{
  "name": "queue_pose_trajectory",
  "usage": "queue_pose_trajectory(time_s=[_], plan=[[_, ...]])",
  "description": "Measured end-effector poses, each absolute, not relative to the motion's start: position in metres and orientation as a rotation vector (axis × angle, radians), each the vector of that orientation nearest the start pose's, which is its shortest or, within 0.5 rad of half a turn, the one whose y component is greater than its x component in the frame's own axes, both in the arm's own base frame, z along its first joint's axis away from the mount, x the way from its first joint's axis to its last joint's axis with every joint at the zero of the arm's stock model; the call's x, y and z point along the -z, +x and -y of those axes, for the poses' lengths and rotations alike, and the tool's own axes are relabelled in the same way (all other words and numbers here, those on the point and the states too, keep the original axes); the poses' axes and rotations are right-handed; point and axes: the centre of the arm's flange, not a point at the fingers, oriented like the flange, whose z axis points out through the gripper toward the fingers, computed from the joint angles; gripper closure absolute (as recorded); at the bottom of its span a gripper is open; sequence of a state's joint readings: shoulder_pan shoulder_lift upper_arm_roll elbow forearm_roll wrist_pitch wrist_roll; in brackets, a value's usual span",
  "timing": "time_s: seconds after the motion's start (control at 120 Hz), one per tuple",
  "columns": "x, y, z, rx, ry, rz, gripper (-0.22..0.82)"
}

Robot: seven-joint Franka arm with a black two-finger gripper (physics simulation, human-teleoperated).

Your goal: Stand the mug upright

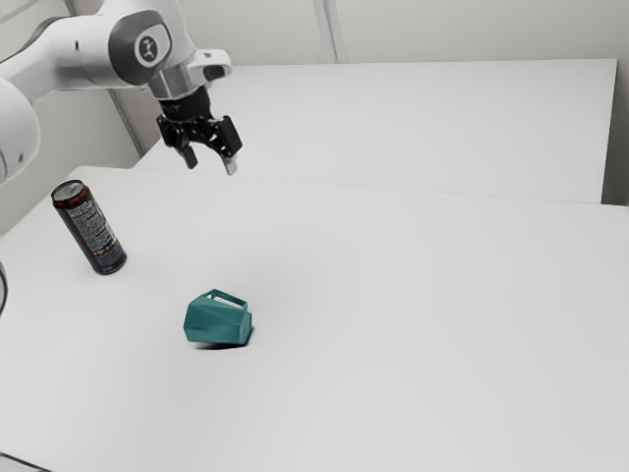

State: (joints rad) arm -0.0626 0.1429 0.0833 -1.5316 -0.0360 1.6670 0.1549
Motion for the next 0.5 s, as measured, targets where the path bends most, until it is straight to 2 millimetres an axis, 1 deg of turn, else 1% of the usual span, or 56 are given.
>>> queue_pose_trajectory(time_s=[0.042, 0.158, 0.233, 0.292, 0.342, 0.4, 0.458, 0.5], plan=[[-0.572, 0.601, -0.01, 0.01, -3.16, -0.205, 0.0], [-0.574, 0.581, -0.025, 0.041, -3.166, -0.182, 0.0], [-0.568, 0.561, -0.037, 0.053, -3.176, -0.154, 0.0], [-0.556, 0.553, -0.048, 0.057, -3.182, -0.121, 0.0], [-0.542, 0.545, -0.058, 0.07, -3.187, -0.091, 0.0], [-0.526, 0.527, -0.072, 0.106, -3.205, -0.057, 0.0], [-0.507, 0.509, -0.09, 0.158, -3.247, -0.001, 0.0], [-0.496, 0.5, -0.1, 0.208, -3.282, 0.035, 0.0]])
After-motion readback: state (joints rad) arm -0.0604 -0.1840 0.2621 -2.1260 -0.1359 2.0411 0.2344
